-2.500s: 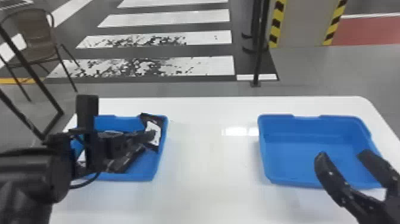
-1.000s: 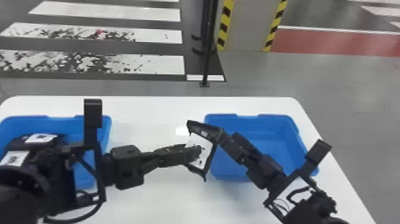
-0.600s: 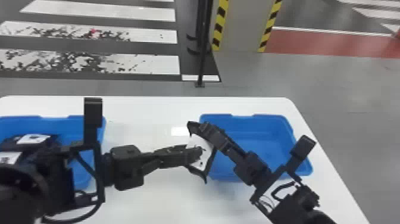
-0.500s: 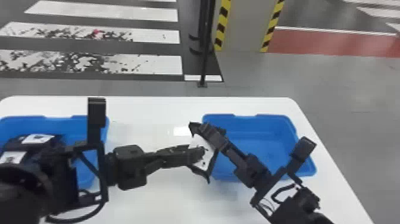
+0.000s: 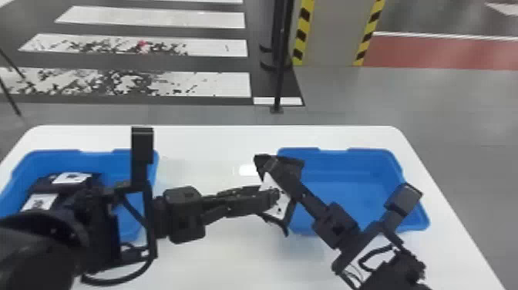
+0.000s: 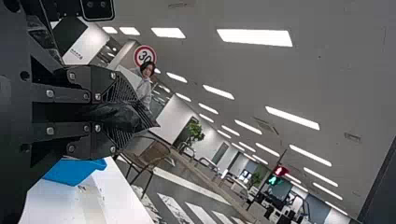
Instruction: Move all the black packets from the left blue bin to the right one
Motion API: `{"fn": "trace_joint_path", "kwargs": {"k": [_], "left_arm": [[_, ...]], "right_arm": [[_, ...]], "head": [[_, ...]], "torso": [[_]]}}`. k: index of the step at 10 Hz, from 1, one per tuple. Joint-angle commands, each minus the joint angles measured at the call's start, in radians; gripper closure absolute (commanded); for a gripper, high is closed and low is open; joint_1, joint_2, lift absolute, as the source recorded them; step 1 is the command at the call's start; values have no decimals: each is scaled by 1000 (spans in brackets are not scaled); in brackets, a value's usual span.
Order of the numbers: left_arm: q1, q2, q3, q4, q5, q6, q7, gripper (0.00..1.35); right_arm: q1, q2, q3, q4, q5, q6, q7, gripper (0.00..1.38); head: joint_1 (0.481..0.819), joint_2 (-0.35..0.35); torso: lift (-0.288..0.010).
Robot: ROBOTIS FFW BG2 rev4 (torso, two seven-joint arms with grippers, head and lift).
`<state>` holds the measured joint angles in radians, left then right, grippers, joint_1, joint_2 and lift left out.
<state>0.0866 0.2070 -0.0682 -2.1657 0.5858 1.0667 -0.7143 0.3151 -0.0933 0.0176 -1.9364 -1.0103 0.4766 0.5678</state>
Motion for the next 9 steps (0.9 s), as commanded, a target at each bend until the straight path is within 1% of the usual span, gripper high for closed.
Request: {"fn": "trace_joint_path", "kwargs": {"k": [1, 2, 3, 4, 5, 6, 7, 9], "left_arm": [[21, -1, 22, 0, 20, 11, 4, 628], [46, -5, 46, 0, 20, 8, 4, 309], [73, -8, 70, 0, 32, 1, 4, 130], [92, -9, 88, -3, 46, -6, 1, 108], [117, -12, 104, -17, 54, -19, -1, 117], [132, -17, 120, -30, 64, -24, -2, 117], [134, -17, 130, -32, 72, -29, -2, 117], [144, -17, 138, -39, 88, -41, -2, 117]], "right_arm": [[-11, 0, -22, 18, 5, -3, 0, 1277], [-26, -3, -57, 33, 21, -3, -2, 1277], [-53, -11, -95, 58, 39, -3, -2, 1277], [-89, -25, -125, 94, 61, -3, -3, 1277], [-131, -42, -149, 139, 89, 2, -3, 1277], [-180, -60, -165, 195, 143, 22, -9, 1277], [-229, -75, -191, 239, 261, 31, -19, 1277], [-298, -86, -231, 298, 448, 53, -40, 1263]], "head": [[695, -77], [695, -81], [695, -88], [695, -105], [695, -124], [695, -141], [695, -149], [695, -192]], "torso": [[-154], [-154], [-154], [-154], [-154], [-154], [-154], [-154]]}}
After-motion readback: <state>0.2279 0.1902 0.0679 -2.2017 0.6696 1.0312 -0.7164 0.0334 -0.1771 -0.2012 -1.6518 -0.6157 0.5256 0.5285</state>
